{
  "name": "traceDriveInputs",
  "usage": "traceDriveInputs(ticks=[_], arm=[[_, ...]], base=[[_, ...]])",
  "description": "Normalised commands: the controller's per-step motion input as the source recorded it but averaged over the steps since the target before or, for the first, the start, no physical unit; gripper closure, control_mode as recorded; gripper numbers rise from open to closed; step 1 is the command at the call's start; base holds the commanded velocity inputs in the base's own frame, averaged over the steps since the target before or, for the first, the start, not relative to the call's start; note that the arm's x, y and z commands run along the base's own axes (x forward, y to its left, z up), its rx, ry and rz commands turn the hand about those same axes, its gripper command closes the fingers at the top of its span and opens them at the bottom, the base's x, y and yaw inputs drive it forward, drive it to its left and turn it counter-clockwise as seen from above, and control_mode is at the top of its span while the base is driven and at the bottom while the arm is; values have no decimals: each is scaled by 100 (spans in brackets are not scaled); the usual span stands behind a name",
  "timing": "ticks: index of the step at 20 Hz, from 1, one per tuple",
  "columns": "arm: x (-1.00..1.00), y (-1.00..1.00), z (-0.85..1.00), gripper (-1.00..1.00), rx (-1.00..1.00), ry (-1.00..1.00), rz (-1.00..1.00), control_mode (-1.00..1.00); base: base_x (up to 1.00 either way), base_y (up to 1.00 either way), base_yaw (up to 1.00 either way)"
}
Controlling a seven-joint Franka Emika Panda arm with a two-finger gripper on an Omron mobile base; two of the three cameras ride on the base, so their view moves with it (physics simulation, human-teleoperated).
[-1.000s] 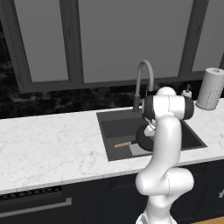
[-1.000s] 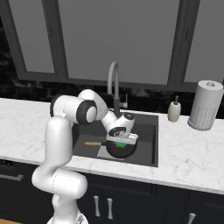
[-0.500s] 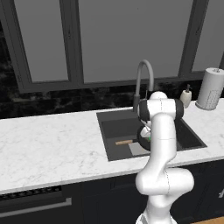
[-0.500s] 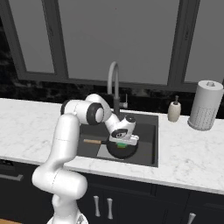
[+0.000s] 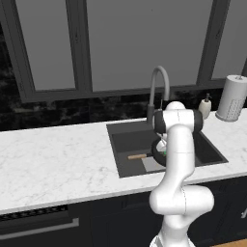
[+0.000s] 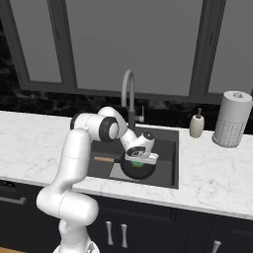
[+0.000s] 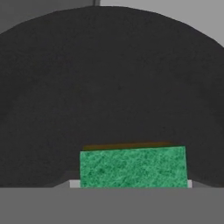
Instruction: Pick the pan and sponge and place them into the sink. Then turn on the water.
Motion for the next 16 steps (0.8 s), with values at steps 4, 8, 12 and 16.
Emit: traceDriveInputs(ticks=[4, 8, 12, 16], arm=[[0, 0, 0, -100, 5, -13, -3, -100], [-6, 0, 4, -100, 10, -12, -8, -100], [-7, 0, 18, -100, 12, -10, -8, -100], [-13, -2, 47, -100, 15, -10, -6, -100]], base=[[0, 0, 0], [0, 0, 0], [0, 0, 0], [0, 0, 0]])
